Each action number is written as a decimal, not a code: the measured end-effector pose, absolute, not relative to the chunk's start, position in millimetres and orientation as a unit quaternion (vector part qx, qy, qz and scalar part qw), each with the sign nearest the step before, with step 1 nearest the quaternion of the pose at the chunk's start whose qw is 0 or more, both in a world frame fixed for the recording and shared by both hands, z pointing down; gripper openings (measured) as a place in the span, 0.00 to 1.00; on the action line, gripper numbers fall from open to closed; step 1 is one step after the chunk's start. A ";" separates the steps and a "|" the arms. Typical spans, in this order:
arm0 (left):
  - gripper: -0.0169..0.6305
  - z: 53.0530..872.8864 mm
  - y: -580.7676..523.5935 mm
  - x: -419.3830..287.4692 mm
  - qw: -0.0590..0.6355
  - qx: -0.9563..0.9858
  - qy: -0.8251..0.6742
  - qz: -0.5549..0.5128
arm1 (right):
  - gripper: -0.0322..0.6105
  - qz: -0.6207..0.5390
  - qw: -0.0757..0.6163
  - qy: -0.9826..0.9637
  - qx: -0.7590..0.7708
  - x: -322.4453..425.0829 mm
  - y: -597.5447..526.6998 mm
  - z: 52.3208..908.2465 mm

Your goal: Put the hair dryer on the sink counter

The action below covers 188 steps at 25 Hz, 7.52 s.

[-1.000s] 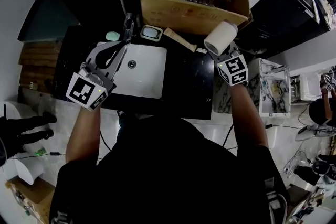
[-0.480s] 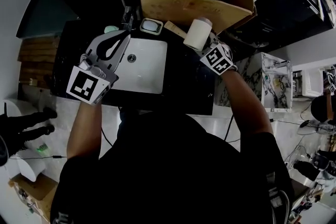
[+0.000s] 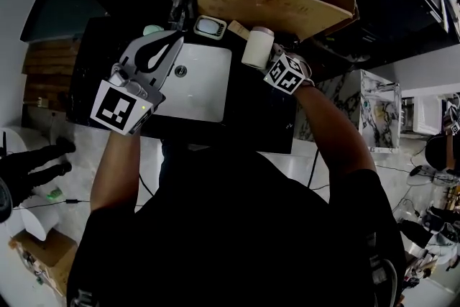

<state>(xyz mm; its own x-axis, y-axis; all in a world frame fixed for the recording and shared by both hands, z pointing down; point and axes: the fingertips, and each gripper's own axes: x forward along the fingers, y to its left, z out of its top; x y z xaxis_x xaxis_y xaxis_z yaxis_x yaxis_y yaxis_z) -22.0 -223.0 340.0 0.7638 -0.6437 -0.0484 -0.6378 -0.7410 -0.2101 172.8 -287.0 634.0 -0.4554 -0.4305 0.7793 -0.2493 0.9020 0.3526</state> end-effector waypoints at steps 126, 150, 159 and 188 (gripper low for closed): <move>0.05 374.2 -209.7 -110.4 0.034 -0.941 0.333 -0.046 | 0.45 -0.013 0.648 -0.755 0.100 179.7 -281.1 723.5; 0.05 357.9 -213.5 -88.7 0.079 -0.962 0.258 -0.039 | 0.38 -0.013 0.570 -0.759 0.314 199.9 -260.9 615.5; 0.05 359.6 -213.5 -60.5 0.076 -0.971 0.224 -0.037 | 0.25 0.040 0.438 -0.787 0.432 200.8 -252.1 565.0; 0.05 361.9 -202.8 -18.9 0.065 -0.982 0.174 -0.038 | 0.07 0.061 0.233 -0.743 0.624 262.5 -161.2 474.6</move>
